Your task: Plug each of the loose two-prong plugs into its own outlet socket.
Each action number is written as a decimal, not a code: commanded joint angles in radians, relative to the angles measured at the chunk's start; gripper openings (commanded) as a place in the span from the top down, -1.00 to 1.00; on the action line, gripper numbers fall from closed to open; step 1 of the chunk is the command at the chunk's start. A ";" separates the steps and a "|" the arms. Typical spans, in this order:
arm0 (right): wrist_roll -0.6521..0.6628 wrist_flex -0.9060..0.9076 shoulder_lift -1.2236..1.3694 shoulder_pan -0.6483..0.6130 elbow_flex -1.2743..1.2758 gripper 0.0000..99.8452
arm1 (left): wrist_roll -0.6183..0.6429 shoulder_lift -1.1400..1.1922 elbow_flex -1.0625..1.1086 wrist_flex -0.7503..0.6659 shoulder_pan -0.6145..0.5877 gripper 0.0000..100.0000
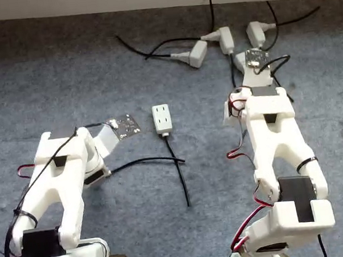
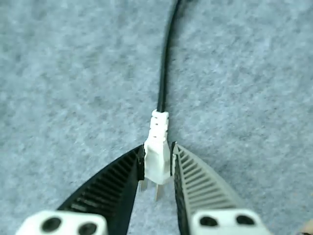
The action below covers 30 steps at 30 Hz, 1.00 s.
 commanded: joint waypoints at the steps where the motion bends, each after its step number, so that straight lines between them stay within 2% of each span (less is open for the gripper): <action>1: -0.009 0.004 -0.008 0.008 -0.050 0.99 | -0.008 -0.012 -0.094 0.034 -0.021 0.80; 15: -0.009 0.004 -0.008 0.008 -0.050 0.99 | -0.064 -0.012 -0.119 0.074 -0.035 0.80; 19: -0.009 0.004 -0.008 0.008 -0.050 0.99 | -0.068 -0.013 -0.171 0.187 -0.028 0.80; 22: -0.009 0.004 -0.007 0.008 -0.050 0.99 | -0.126 -0.013 -0.186 0.247 -0.022 0.80; 27: -0.009 0.004 -0.007 0.008 -0.050 0.99 | -0.133 -0.002 -0.185 0.181 -0.027 0.77; 30: -0.009 0.004 -0.008 0.008 -0.044 0.99 | -0.133 -0.002 -0.185 0.135 -0.025 0.57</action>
